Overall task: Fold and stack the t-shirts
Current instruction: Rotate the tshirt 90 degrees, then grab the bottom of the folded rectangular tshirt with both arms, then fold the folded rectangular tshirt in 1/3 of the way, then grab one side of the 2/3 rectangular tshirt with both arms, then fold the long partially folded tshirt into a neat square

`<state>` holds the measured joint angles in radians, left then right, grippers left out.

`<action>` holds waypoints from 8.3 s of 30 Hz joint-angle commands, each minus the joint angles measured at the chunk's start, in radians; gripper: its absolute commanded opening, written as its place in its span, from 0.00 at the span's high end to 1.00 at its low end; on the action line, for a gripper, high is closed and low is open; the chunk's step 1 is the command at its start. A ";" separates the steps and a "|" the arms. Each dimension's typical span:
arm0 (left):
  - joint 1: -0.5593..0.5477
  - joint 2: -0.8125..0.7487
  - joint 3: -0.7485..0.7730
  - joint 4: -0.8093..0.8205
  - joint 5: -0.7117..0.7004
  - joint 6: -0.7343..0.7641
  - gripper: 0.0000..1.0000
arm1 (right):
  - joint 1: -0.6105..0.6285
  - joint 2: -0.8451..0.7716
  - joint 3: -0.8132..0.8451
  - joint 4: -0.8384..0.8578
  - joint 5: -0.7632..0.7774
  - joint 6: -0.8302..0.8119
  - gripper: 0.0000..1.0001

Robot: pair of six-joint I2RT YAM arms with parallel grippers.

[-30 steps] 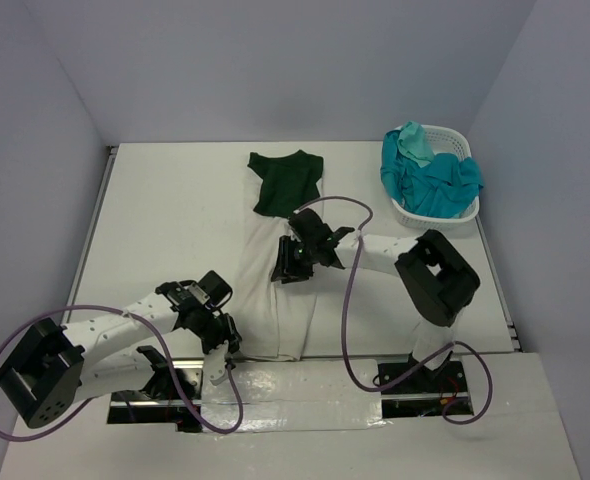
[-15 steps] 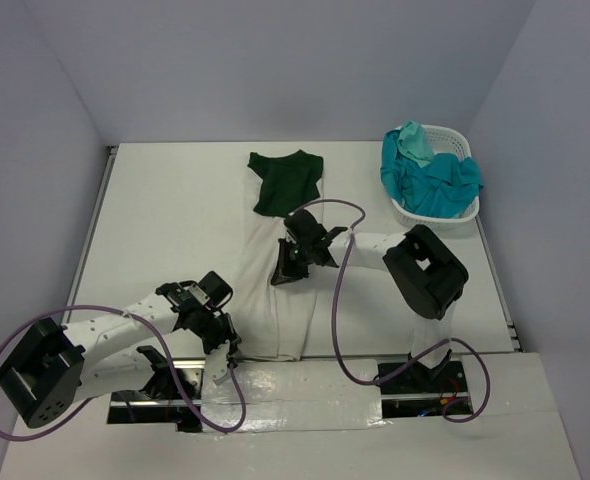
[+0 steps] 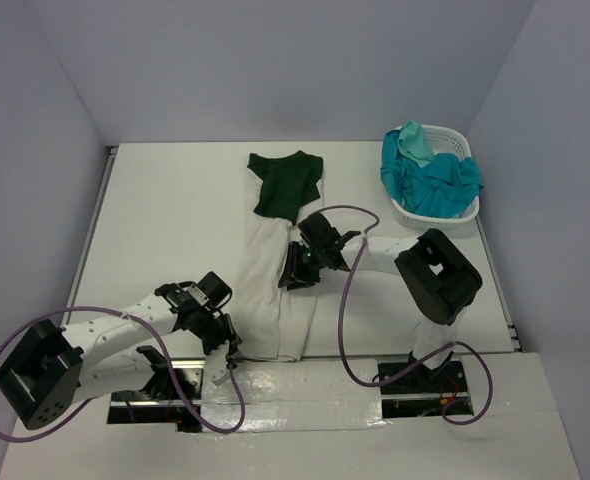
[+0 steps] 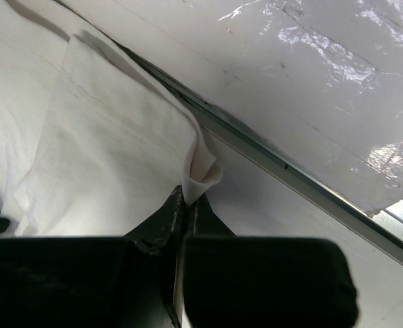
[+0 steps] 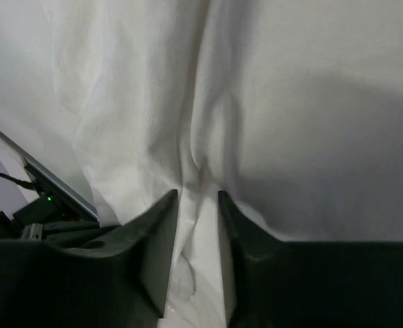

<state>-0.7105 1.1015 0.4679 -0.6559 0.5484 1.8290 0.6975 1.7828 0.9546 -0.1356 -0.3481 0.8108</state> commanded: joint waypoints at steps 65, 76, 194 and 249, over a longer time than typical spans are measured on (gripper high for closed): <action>0.477 0.644 0.917 0.255 0.082 -1.278 1.00 | -0.383 0.147 0.624 -0.527 -0.017 -0.318 1.00; 0.477 0.860 1.025 0.444 -0.051 -1.379 0.92 | -0.430 0.340 0.798 -0.513 -0.028 -0.318 0.88; -0.119 0.161 0.196 0.280 -0.368 -0.856 1.00 | -0.219 -0.560 -0.430 -0.185 -0.169 -0.082 1.00; 0.494 0.833 1.040 0.071 -0.071 -1.442 0.67 | -0.426 0.188 0.599 -0.516 -0.103 -0.317 0.78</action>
<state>-0.2203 1.8935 1.4506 -0.6342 0.5446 0.4671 0.2886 1.9270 1.5223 -0.7193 -0.4561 0.4923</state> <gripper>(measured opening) 0.283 0.176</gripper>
